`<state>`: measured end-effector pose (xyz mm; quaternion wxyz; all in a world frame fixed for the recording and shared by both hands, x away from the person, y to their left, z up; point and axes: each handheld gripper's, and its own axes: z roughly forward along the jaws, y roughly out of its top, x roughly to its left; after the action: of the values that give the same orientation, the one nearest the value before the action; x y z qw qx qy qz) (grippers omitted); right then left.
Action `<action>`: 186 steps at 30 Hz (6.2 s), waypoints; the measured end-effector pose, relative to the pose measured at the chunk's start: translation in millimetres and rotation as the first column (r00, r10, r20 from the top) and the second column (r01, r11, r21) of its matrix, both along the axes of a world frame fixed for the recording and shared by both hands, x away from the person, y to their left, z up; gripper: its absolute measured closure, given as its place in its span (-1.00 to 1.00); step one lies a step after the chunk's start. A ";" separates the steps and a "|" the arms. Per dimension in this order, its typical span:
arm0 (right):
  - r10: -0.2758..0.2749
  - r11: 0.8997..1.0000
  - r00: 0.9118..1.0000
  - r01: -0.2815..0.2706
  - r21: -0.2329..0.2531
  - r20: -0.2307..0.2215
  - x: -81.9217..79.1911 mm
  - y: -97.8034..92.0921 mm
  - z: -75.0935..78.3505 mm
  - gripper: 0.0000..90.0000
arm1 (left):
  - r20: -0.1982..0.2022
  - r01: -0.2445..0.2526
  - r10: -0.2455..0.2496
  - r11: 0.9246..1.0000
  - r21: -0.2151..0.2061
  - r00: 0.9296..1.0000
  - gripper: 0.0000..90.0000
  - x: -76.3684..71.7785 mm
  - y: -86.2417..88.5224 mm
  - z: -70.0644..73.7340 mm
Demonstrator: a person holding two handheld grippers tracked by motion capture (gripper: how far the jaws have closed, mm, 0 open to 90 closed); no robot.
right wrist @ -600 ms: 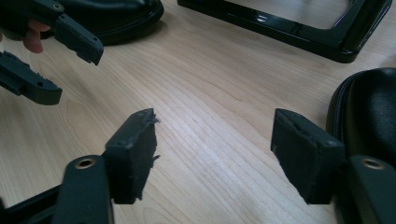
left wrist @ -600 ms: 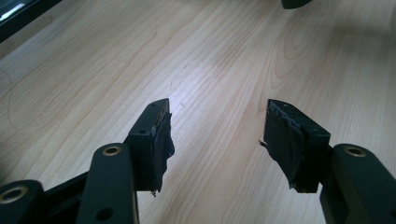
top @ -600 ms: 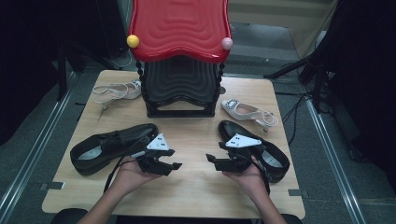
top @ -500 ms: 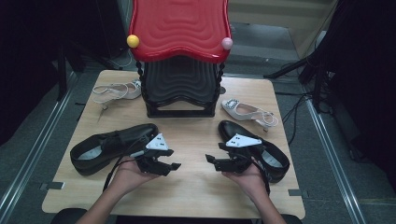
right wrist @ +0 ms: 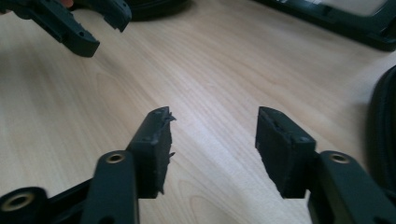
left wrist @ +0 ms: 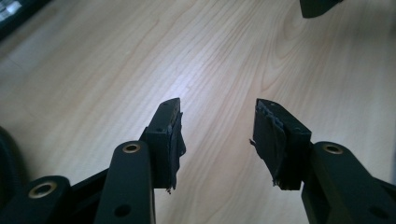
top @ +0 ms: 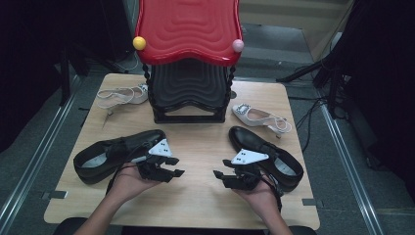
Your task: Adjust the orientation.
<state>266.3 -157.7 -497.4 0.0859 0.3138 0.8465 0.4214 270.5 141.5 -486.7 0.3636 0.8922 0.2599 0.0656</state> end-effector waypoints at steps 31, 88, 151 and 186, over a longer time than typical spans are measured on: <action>0.063 0.997 0.997 -0.064 -0.038 -0.042 17.0 12.3 -4.3 0.19 | -0.035 -0.122 0.122 0.992 -0.018 0.992 0.16 -11.0 71.2 24.7; 0.045 0.996 0.997 -0.050 -0.074 -0.067 21.9 14.8 -10.1 0.11 | -0.115 -0.368 0.370 0.929 0.039 0.922 0.54 5.3 147.1 7.6; -0.007 0.999 0.999 0.005 -0.039 -0.045 12.4 20.2 8.4 0.13 | -0.108 -0.174 0.167 0.983 -0.056 0.980 0.39 21.7 46.6 63.7; 0.006 0.999 0.988 -0.011 -0.033 -0.156 44.8 66.3 -7.5 1.00 | -0.221 -0.092 0.082 0.995 -0.036 0.972 1.00 76.8 63.9 -17.1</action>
<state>311.0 -91.4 -504.9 0.0228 0.3407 0.8589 0.3817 347.4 205.4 -503.8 0.3499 0.8730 0.3389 -0.0234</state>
